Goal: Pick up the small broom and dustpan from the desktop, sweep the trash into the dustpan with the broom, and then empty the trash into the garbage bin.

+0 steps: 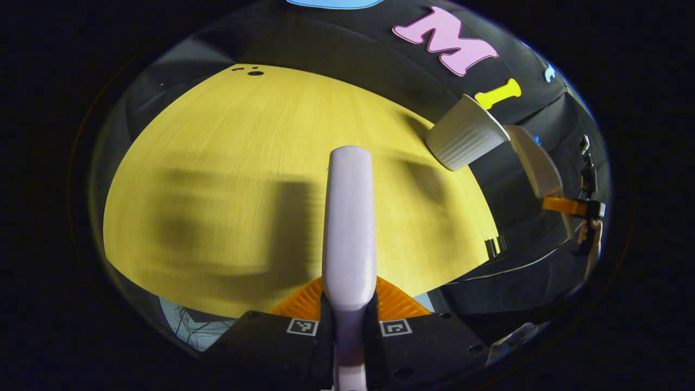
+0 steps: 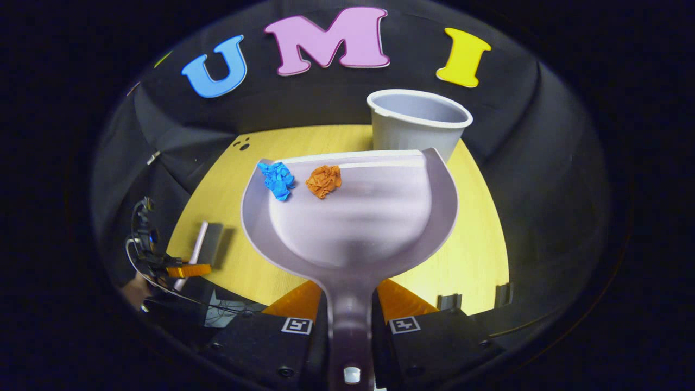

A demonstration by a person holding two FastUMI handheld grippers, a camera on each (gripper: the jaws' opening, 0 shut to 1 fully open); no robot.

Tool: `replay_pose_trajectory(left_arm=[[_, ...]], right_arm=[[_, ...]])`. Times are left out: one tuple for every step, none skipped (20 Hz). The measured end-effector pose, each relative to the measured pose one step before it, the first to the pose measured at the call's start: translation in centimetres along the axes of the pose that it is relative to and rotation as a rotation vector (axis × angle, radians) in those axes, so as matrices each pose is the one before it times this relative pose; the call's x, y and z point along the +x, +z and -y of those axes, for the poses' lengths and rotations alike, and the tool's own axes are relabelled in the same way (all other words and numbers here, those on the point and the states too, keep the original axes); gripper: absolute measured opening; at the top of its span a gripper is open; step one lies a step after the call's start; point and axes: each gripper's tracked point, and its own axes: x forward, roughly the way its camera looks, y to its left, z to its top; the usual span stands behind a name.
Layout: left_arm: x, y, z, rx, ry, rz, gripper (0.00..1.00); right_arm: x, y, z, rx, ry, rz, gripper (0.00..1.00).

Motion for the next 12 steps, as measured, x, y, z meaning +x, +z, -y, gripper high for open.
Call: replay_pose_trajectory(left_arm=[[-0.16, -0.352, -0.367, 0.00083, 0.0032, -0.00231, 0.27], [-0.157, -0.314, -0.167, 0.00157, -0.00066, -0.00245, 0.27], [-0.26, -0.158, -0.173, 0.0045, 0.00022, -0.00043, 0.26], [-0.221, -0.085, -0.054, 0.00518, 0.00295, 0.00135, 0.27], [-0.189, -0.11, -0.07, 0.00497, 0.00377, 0.00002, 0.25], [-0.046, -0.062, -0.006, 0.00194, 0.00486, 0.00075, 0.27], [-0.176, -0.064, 0.014, -0.00167, 0.00776, -0.00305, 0.27], [-0.182, -0.009, 0.004, -0.00103, 0.00312, -0.00078, 0.27], [-0.348, 0.171, 0.112, 0.00172, -0.00061, 0.00129, 0.27], [-0.047, -0.058, 0.126, 0.00359, 0.00057, 0.00267, 0.27], [-0.216, 0.182, -0.066, 0.00298, 0.00245, 0.00252, 0.27], [-0.091, 0.281, -0.113, 0.0007, 0.00241, 0.00154, 0.25]], right_arm=[[-1.153, 0.923, 0.437, 0.01882, 0.00271, 0.00763, 0.36], [-0.878, 0.51, 0.618, -0.00245, -0.00646, 0.00479, 0.36], [-0.824, 0.935, 0.95, -0.01514, -0.01292, 0.00101, 0.36], [-0.781, 0.976, 0.963, -0.01513, -0.01257, 0.00028, 0.36], [-0.596, 0.747, 0.562, 0.00071, -0.00506, 0.00226, 0.36], [-0.49, 1.013, 0.498, 0.01631, 0.00114, 0.00655, 0.31], [-0.612, 1.062, 0.457, 0.00877, -0.00463, 0.01297, 0.36], [-0.211, 1.289, 0.688, -0.00174, -0.00946, 0.01594, 0.36], [-0.122, 1.303, 0.634, -0.00787, -0.0119, 0.01544, 0.36], [0.126, 1.434, 0.585, -0.01184, -0.01215, 0.01721, 0.31], [0.156, 1.532, 0.472, -0.00953, -0.00877, 0.0201, 0.31], [0.468, 1.34, 0.39, 0.0, 0.00017, 0.01643, 0.41]])
